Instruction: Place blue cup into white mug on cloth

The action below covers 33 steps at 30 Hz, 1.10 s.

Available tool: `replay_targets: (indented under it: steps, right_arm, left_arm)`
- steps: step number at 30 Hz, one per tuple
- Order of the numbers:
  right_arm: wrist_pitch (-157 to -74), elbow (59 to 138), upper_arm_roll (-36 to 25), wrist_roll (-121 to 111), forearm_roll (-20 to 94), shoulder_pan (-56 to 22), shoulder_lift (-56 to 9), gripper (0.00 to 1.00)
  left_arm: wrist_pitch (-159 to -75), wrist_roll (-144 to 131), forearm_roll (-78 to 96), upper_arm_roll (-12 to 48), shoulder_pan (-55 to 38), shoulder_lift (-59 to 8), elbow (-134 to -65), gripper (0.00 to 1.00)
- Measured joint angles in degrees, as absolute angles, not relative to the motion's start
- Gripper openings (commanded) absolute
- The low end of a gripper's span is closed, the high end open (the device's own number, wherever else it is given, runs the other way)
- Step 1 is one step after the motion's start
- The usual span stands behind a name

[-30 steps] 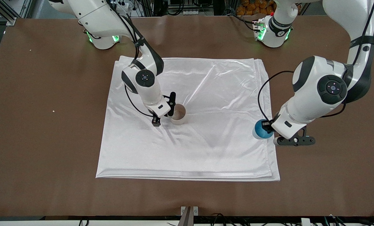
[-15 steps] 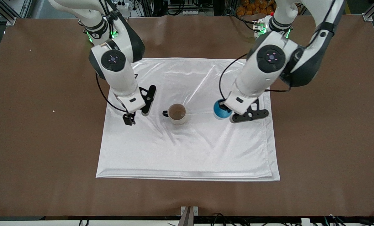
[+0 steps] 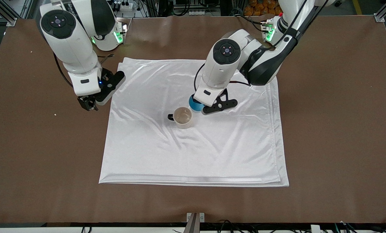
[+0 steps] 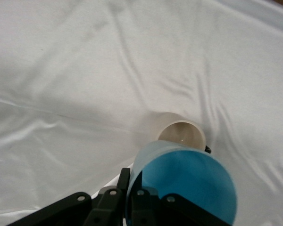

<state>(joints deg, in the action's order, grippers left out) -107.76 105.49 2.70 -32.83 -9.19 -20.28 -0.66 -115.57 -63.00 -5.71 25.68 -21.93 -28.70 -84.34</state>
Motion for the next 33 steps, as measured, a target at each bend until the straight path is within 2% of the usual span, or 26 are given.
replay_targets:
  steps: [15,22,33]
  right_arm:
    - [-103.20,99.23,2.65,-30.09,-9.19,-13.52,0.77,1.00]
    - [-99.56,97.03,2.65,-29.83,-9.14,-11.39,0.78,1.00]
    - [-98.49,96.30,2.64,-28.17,-8.28,-9.80,0.53,1.00]
  left_arm:
    - [-123.89,-66.36,-8.39,13.03,-37.30,-35.77,-82.78,0.00]
    - [-127.21,-66.37,-8.42,11.87,-37.89,-37.80,-81.97,0.00]
    - [-130.06,-66.37,-8.43,11.74,-38.16,-40.18,-81.60,0.00]
